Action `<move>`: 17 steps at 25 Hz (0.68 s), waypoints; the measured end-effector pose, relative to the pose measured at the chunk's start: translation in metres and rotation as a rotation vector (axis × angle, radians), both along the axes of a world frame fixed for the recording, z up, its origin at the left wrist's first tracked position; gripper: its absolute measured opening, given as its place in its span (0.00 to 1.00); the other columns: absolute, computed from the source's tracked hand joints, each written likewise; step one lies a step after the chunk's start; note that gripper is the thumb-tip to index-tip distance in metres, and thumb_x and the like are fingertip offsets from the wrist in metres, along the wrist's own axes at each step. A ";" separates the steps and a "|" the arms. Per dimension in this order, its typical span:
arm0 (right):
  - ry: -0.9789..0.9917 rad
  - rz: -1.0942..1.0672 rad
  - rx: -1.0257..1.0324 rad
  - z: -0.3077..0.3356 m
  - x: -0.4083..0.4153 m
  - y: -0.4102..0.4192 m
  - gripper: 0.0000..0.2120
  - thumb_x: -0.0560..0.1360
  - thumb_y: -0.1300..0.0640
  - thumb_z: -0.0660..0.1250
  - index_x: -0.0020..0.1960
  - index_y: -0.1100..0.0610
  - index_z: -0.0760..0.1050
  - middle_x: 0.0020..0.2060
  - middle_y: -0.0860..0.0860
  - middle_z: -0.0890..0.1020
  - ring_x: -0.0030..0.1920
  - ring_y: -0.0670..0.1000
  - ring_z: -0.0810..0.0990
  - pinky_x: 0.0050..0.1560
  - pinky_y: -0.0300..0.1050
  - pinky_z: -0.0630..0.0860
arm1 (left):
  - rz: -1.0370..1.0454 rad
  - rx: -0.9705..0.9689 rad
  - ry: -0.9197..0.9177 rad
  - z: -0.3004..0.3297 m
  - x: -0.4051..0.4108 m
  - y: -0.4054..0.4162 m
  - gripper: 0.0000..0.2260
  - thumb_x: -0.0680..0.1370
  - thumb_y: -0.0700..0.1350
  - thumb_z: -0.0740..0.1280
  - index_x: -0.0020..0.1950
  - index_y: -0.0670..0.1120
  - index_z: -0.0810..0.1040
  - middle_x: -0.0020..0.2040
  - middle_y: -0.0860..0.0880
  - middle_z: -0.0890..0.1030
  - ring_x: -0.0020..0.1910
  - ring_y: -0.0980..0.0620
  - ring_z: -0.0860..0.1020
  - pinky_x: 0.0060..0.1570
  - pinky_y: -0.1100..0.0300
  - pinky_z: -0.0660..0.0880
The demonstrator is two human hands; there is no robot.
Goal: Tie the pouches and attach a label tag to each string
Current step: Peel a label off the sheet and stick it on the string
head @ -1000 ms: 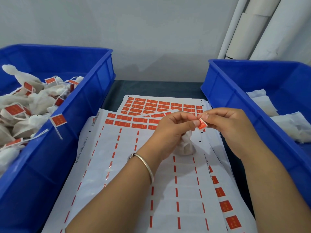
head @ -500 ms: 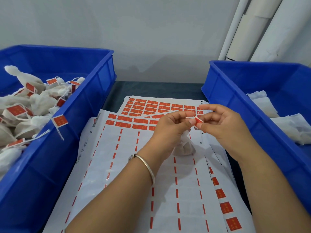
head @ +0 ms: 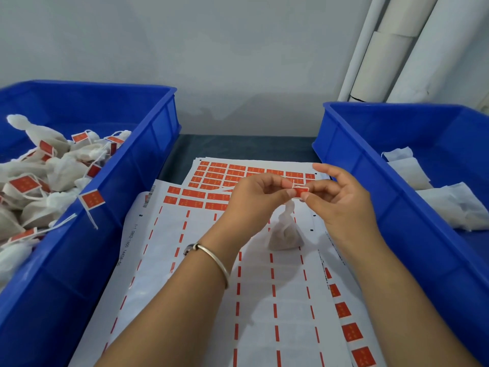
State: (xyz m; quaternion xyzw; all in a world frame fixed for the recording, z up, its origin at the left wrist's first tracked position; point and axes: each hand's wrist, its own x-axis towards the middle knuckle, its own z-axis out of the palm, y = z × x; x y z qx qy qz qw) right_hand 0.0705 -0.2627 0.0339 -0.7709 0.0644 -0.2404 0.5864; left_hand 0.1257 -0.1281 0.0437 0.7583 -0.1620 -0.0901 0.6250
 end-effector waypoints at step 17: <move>0.341 0.057 0.172 -0.046 0.014 0.019 0.08 0.80 0.53 0.59 0.53 0.44 0.75 0.44 0.41 0.82 0.45 0.46 0.82 0.44 0.41 0.77 | 0.264 0.200 -0.269 0.047 0.000 0.041 0.09 0.77 0.46 0.66 0.37 0.56 0.73 0.35 0.57 0.79 0.35 0.58 0.77 0.30 0.69 0.71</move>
